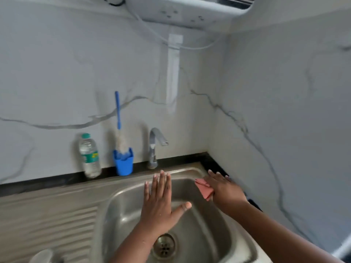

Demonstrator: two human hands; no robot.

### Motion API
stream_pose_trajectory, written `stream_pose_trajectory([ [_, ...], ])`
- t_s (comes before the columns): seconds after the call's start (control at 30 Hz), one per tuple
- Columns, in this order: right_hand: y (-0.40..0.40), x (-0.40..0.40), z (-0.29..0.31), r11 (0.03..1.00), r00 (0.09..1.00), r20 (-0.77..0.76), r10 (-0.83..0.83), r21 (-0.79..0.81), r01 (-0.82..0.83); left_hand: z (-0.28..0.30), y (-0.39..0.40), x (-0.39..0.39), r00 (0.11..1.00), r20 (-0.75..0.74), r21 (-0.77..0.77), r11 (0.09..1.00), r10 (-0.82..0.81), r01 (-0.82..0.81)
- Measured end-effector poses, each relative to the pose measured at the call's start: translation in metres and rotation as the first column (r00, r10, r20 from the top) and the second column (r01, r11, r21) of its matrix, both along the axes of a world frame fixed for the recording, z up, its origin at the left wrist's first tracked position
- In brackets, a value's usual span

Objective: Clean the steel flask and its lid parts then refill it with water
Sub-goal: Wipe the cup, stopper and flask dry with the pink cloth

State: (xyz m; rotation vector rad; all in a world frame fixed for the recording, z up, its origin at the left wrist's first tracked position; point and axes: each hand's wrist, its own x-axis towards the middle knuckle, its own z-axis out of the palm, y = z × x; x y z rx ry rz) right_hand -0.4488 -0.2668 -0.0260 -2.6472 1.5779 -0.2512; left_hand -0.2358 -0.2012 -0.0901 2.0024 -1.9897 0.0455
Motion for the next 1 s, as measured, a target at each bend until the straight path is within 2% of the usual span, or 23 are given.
stream_pose_trajectory([
  [0.07, -0.006, -0.036, -0.002, 0.997, 0.997, 0.027, -0.074, -0.033, 0.075, -0.003, -0.014, -0.03, 1.0, 0.02, 0.058, 0.998, -0.015, 0.014],
  [0.13, -0.018, -0.068, -0.011, 0.989, 0.986, 0.124, -0.115, -0.078, 0.125, 0.004, -0.026, -0.055, 0.999, 0.014, 0.133, 0.99, -0.045, 0.043],
  [0.17, -0.023, -0.081, -0.013, 0.99, 0.979, 0.144, -0.142, -0.003, 0.144, 0.005, -0.032, -0.065, 0.998, 0.024, 0.104, 0.993, -0.063, 0.06],
  [0.23, -0.035, -0.1, -0.019, 0.989, 0.976, 0.163, -0.147, -0.003, 0.15, 0.004, -0.043, -0.084, 0.997, -0.015, 0.113, 0.99, -0.081, 0.083],
  [0.3, -0.046, -0.108, -0.02, 0.985, 0.975, 0.146, -0.168, 0.049, 0.163, 0.005, -0.054, -0.096, 0.995, 0.035, 0.142, 0.986, -0.089, 0.084],
  [0.37, -0.056, -0.111, -0.019, 0.989, 0.982, 0.137, -0.129, 0.095, 0.117, 0.004, -0.062, -0.104, 0.994, 0.067, 0.179, 0.981, -0.083, 0.07],
  [0.43, -0.066, -0.112, -0.022, 0.998, 0.99, 0.138, -0.04, 0.062, 0.032, 0.005, -0.068, -0.107, 0.995, 0.081, 0.204, 0.978, -0.062, 0.044],
  [0.5, -0.079, -0.108, -0.027, 0.999, 0.997, 0.072, 0.022, 0.035, -0.025, 0.006, -0.073, -0.106, 0.995, 0.09, 0.225, 0.974, -0.037, 0.016],
  [0.6, -0.097, -0.103, -0.04, 0.996, 0.999, 0.042, 0.024, 0.081, -0.028, 0.003, -0.078, -0.101, 0.995, 0.099, 0.245, 0.969, -0.002, -0.022],
  [0.67, -0.103, -0.103, -0.049, 0.994, 0.995, 0.043, 0.095, 0.043, -0.097, 0.002, -0.078, -0.097, 0.993, 0.116, 0.254, 0.966, 0.012, -0.041],
  [0.7, -0.106, -0.103, -0.053, 0.996, 0.997, 0.029, 0.078, 0.032, -0.079, 0.0, -0.077, -0.095, 0.991, 0.129, 0.264, 0.963, 0.02, -0.053],
  [0.8, -0.113, -0.099, -0.076, 0.989, 0.999, 0.012, 0.031, 0.145, -0.032, -0.006, -0.073, -0.089, 0.988, 0.146, 0.279, 0.957, 0.04, -0.08],
  [0.83, -0.112, -0.094, -0.082, 0.964, 1.0, 0.003, 0.014, 0.265, -0.014, -0.009, -0.072, -0.086, 0.988, 0.145, 0.283, 0.955, 0.047, -0.087],
  [0.9, -0.112, -0.092, -0.084, 0.943, 0.997, -0.042, -0.06, 0.325, 0.07, -0.015, -0.071, -0.081, 0.99, 0.13, 0.294, 0.951, 0.058, -0.095],
  [1.0, -0.117, -0.094, -0.076, 0.904, 0.987, -0.015, -0.157, 0.4, 0.15, -0.02, -0.066, -0.075, 0.986, 0.15, 0.294, 0.948, 0.075, -0.117],
])
